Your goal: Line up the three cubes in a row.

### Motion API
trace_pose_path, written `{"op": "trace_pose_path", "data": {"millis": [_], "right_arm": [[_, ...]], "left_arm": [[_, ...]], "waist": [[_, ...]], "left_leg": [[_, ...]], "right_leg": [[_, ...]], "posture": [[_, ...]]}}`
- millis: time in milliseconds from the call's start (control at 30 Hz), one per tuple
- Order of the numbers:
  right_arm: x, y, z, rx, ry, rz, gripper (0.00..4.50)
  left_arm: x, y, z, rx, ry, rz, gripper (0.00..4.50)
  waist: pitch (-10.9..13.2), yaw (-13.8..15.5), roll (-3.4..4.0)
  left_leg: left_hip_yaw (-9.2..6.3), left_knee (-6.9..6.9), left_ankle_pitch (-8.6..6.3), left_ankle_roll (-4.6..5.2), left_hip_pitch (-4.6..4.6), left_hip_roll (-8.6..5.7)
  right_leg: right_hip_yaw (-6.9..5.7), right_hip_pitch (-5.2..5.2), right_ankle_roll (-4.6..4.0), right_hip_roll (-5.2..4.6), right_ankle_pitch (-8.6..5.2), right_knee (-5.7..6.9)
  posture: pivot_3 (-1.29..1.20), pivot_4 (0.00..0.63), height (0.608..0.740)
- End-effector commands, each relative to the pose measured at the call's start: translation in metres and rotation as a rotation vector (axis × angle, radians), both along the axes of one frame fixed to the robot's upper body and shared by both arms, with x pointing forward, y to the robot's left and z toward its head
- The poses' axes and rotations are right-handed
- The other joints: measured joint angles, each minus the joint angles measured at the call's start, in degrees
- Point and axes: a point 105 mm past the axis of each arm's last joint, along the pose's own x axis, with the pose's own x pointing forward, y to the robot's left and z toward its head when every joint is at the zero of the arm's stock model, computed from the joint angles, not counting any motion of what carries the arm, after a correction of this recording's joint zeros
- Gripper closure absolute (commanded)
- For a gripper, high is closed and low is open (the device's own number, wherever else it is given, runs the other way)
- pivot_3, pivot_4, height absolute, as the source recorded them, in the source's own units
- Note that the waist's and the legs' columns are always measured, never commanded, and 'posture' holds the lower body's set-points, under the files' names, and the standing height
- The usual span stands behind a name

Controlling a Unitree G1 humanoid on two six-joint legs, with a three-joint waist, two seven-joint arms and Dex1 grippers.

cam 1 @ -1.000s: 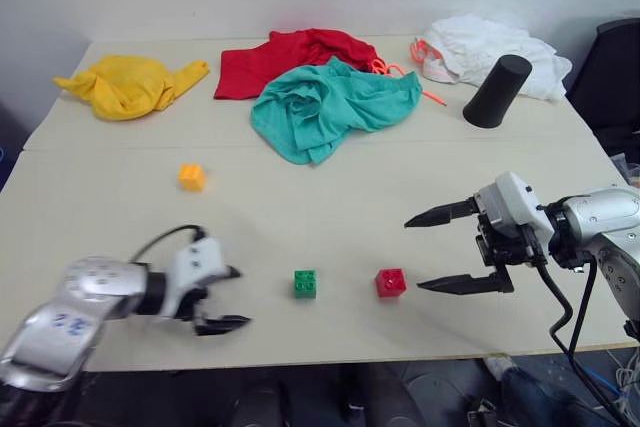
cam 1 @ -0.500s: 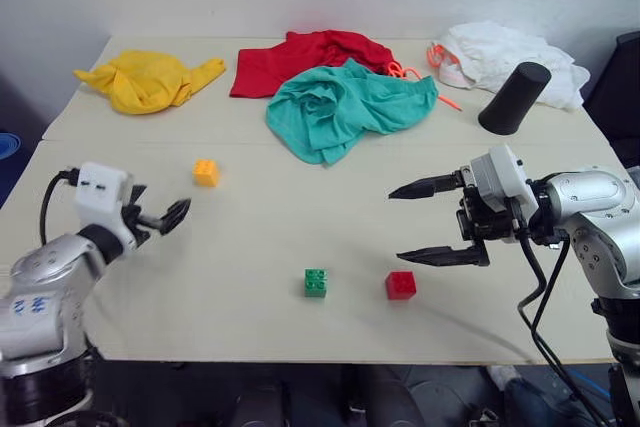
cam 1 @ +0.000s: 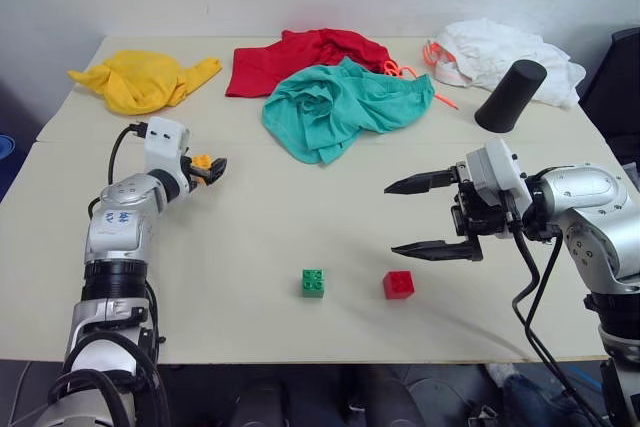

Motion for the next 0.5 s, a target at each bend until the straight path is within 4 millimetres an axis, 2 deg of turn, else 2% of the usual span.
{"op": "trace_pose_path", "data": {"millis": [33,500], "right_arm": [[-0.006,0.004,0.006,0.010,-0.037,0.017,0.00],[-0.007,0.002,0.005,0.017,-0.055,-0.017,0.00]], "left_arm": [[0.006,-0.004,0.007,0.013,-0.033,-0.015,0.04],[0.008,-0.003,-0.012,-0.004,0.022,0.019,0.04]], "waist": [[0.0,0.0,0.00],[0.0,0.1,-0.02]], "left_leg": [[0.00,0.00,0.00,0.00,0.00,0.00],[-0.03,0.04,0.00,0.00,-0.03,-0.01]], "right_leg": [[0.00,0.00,0.00,0.00,0.00,0.00],[-0.04,0.00,0.00,-0.01,0.00,0.01]], "posture": [[0.00,0.150,0.740],[0.00,0.150,0.740]]}}
